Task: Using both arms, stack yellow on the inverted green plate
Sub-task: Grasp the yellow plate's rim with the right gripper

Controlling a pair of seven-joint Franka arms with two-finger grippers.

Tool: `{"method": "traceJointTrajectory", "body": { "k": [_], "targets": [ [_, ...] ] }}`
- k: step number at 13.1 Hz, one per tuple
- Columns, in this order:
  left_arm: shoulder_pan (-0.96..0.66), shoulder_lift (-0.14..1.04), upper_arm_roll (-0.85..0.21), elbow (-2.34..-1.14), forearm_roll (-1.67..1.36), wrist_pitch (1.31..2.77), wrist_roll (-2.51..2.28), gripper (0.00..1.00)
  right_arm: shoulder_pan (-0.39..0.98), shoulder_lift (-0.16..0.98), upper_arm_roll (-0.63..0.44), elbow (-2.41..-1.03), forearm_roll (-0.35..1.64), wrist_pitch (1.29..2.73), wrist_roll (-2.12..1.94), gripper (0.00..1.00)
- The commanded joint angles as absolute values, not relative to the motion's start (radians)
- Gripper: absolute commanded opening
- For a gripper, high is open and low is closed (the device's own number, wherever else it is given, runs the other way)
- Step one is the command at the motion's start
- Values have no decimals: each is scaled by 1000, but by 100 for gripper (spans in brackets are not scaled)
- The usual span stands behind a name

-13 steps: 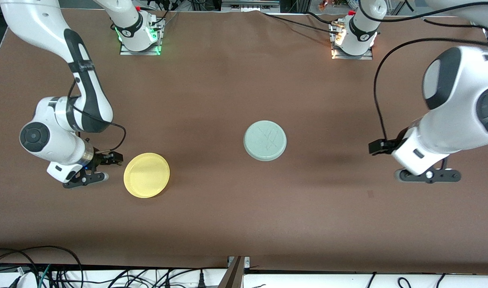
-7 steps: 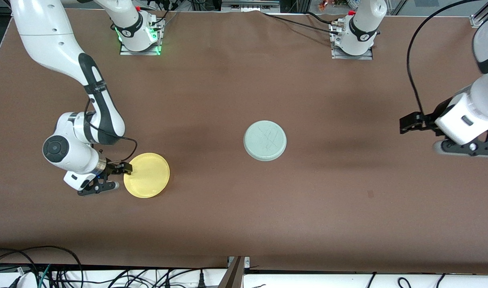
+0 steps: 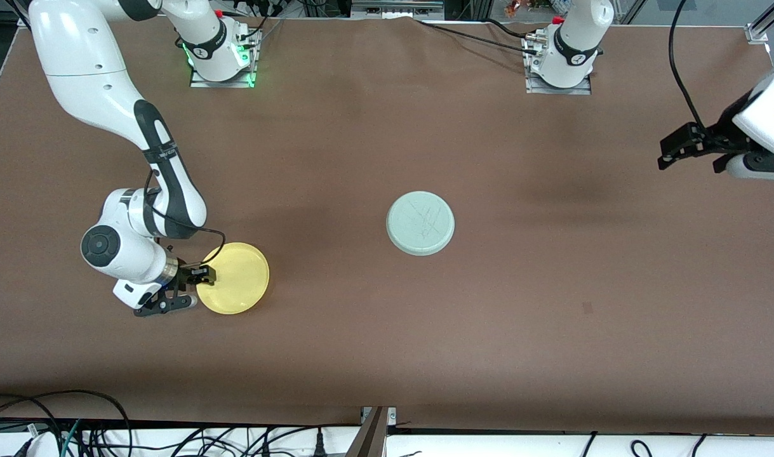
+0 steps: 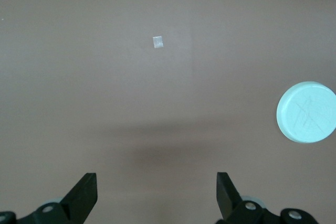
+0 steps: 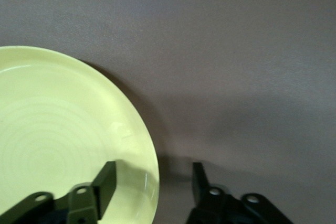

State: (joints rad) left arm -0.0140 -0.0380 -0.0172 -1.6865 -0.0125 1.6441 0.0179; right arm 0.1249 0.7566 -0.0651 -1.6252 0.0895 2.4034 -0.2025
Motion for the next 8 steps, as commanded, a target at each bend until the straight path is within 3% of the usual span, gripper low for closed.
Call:
{"method": "traceJointTrajectory", "body": {
  "k": [1,5,8],
  "targets": [
    [-53,-66,-17,-1726,55,1672,25,100,124,772,-61,-1603,115,2407,-222,41],
    [-44,-49,-20,-1712,55,1661,21,100,120,746,-55,-1601,123,2346,-224,4],
    [-44,-49,-20,-1712,55,1661,21,100,120,720,-55,-1600,137,2303,-219,0]
  ]
}}
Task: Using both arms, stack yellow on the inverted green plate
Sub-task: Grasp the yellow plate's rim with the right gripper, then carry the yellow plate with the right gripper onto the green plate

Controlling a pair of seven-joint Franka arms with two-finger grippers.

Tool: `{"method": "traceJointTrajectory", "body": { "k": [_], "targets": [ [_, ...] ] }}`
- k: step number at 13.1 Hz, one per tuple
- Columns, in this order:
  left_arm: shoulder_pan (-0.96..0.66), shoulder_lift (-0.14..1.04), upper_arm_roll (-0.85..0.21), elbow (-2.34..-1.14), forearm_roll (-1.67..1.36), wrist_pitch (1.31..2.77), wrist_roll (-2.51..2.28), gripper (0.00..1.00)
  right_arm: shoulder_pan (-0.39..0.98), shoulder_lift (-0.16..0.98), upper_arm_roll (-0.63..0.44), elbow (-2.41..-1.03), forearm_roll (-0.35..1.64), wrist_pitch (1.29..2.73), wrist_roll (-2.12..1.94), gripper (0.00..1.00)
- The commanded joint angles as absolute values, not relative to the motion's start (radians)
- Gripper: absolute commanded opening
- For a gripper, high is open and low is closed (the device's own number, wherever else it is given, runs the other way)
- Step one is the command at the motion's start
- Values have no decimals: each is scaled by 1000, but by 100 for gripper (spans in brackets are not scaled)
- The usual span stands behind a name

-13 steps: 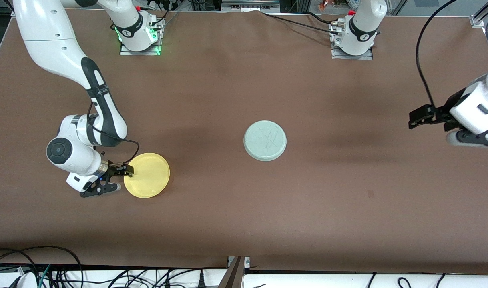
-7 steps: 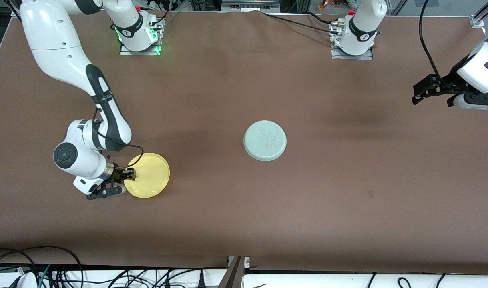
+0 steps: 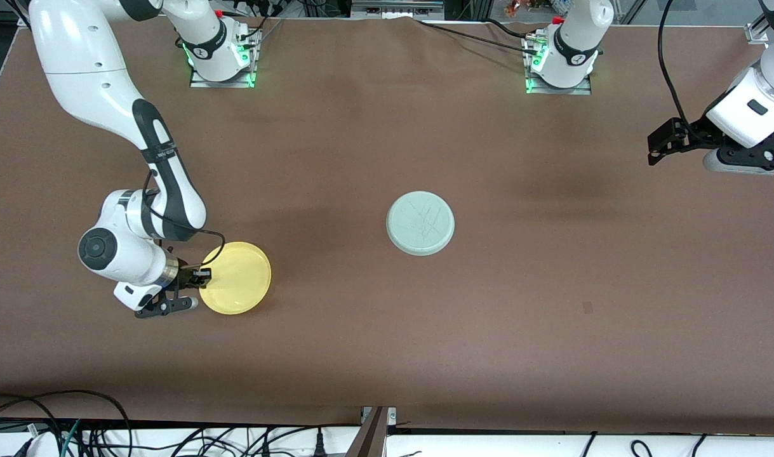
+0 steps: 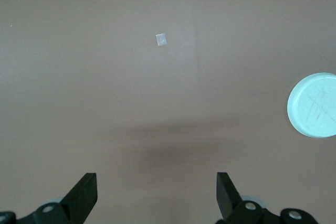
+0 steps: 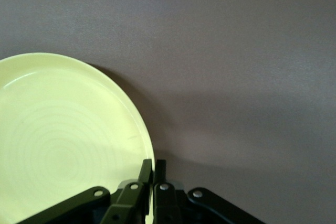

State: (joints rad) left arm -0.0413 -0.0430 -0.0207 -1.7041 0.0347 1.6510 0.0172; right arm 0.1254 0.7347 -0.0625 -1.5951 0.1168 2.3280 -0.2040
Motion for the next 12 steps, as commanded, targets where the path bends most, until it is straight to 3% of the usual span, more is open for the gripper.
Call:
{"method": "traceJointTrajectory", "body": {
  "k": [1,4,8,12],
  "targets": [
    [-43,-49,-18,-1712,55,1661,23,100,120,709,-54,-1600,144,2286,-218,0],
    [-38,-49,-18,-1712,54,1660,21,100,129,646,-20,-1600,262,2194,-207,0],
    [-40,-49,-23,-1712,46,1661,20,100,132,583,124,-1611,265,2102,-2,0],
    [-40,-49,-21,-1712,45,1661,18,100,207,529,273,-1790,258,2331,271,0]
  ]
}}
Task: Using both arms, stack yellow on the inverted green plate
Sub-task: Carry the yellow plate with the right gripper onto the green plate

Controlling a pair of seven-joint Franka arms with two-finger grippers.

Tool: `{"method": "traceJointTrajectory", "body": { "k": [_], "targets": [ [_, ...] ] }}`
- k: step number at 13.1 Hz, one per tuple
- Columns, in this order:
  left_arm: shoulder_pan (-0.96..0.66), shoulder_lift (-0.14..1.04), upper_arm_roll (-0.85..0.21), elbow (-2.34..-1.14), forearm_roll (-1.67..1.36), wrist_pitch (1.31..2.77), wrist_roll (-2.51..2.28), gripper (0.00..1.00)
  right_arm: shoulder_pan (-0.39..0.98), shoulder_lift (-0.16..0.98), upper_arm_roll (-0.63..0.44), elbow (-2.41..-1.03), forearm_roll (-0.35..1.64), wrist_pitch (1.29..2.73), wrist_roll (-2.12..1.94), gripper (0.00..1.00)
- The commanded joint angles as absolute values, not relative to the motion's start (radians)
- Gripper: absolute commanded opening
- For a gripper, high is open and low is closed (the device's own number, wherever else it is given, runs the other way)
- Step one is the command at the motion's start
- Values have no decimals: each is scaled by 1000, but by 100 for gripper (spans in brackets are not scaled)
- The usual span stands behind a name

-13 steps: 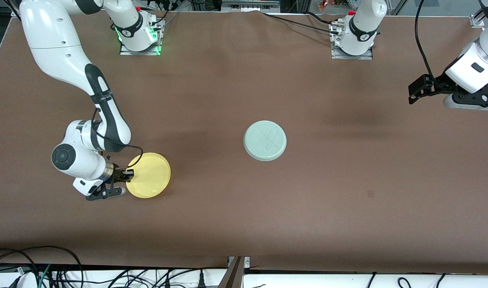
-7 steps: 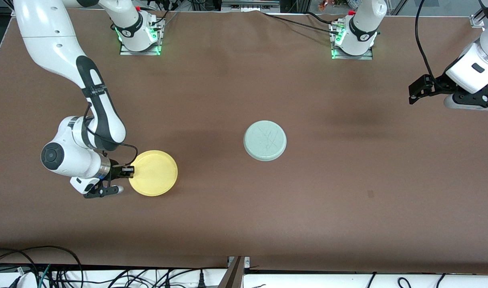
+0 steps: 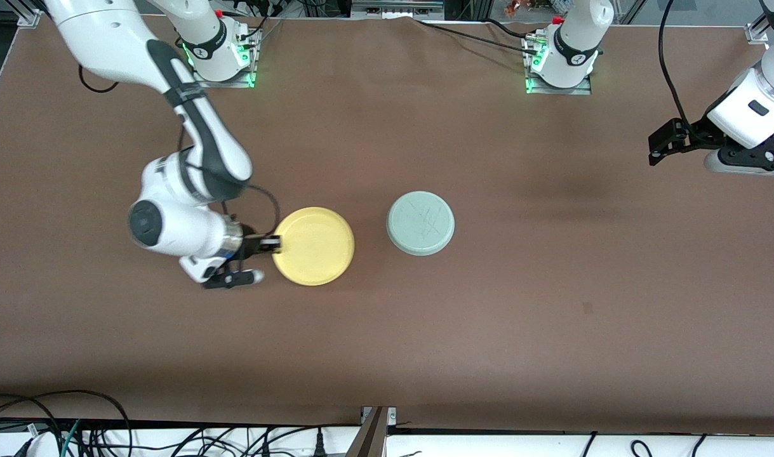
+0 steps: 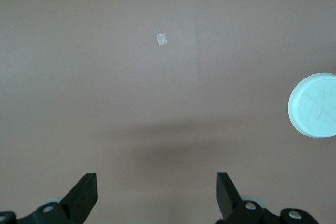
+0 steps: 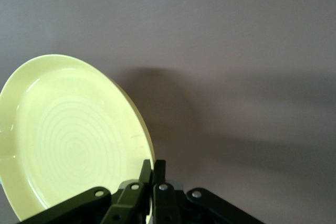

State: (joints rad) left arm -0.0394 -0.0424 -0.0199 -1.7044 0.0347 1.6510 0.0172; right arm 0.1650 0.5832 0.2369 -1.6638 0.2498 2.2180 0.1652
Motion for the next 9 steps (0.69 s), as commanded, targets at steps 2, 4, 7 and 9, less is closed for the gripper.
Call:
{"method": "traceJointTrajectory", "body": {
  "k": [2,4,7,9],
  "targets": [
    [-37,-48,-17,-1712,44,1661,20,100,332,525,276,-1822,256,2429,432,0],
    [-34,-48,-17,-1712,44,1661,21,100,444,534,270,-1847,249,2527,558,0],
    [-34,-48,-17,-1712,44,1661,21,100,517,545,267,-1897,252,2654,630,0],
    [-34,-48,-17,-1712,44,1660,23,100,522,557,262,-1891,252,2677,656,0]
  ]
}}
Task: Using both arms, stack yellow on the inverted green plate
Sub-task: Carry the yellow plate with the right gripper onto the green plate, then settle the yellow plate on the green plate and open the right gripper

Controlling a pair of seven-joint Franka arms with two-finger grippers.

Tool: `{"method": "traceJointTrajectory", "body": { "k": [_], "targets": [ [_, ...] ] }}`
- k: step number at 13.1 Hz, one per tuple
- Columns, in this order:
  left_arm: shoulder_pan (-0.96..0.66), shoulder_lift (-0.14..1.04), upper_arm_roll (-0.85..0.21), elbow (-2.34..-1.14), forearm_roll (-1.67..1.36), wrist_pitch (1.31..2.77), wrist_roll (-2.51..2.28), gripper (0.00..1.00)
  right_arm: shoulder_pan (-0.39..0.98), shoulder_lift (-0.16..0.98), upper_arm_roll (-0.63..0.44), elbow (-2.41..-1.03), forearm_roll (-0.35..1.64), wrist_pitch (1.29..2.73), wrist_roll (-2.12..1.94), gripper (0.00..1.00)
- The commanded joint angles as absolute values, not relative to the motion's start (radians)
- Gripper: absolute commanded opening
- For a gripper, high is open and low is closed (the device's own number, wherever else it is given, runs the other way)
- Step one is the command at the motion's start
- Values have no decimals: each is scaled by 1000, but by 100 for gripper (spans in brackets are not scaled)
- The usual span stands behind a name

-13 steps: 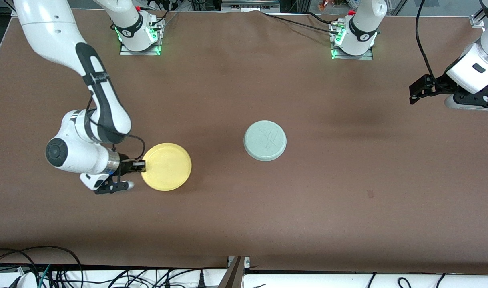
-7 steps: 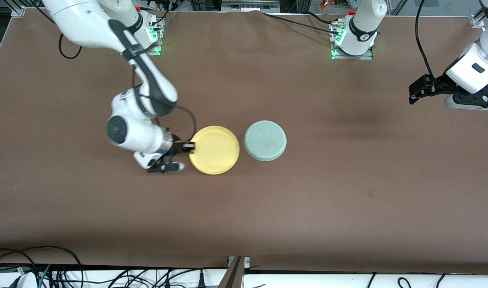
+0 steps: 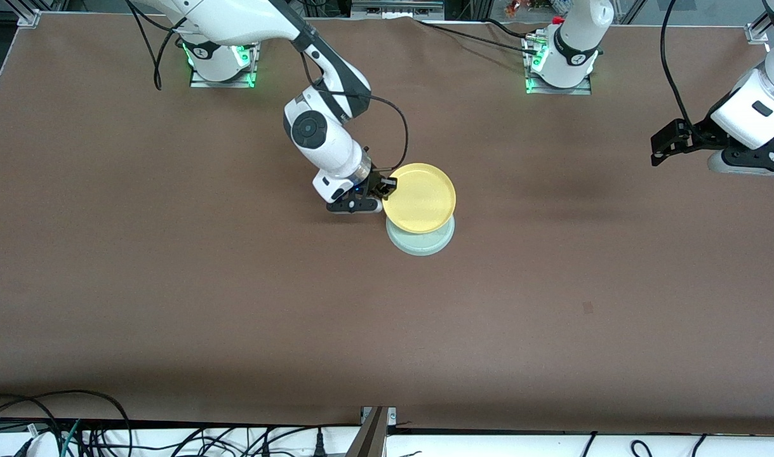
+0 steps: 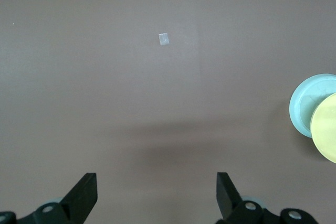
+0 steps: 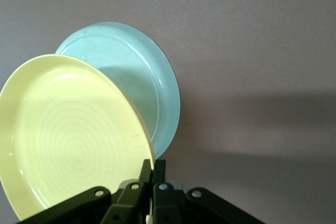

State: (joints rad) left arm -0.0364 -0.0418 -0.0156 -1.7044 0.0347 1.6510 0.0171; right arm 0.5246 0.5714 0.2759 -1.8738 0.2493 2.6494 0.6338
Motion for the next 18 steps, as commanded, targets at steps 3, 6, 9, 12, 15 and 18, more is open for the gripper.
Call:
{"method": "traceJointTrajectory", "body": {
  "k": [3,6,9,12,15,18],
  "targets": [
    [-34,-48,-17,-1712,44,1660,23,100,526,592,259,-1887,250,2741,660,0],
    [-34,-48,-17,-1712,44,1660,23,100,532,626,259,-1879,250,2789,660,0],
    [-34,-48,-17,-1712,44,1660,26,100,561,640,233,-1870,250,2806,663,0],
    [-34,-48,-18,-1712,43,1660,26,100,612,661,189,-1845,252,2806,683,0],
    [-34,-48,-18,-1712,41,1660,25,100,630,663,170,-1839,252,2806,698,0],
    [-34,-48,-18,-1712,41,1660,25,100,630,661,170,-1832,253,2806,699,59]
  ]
}}
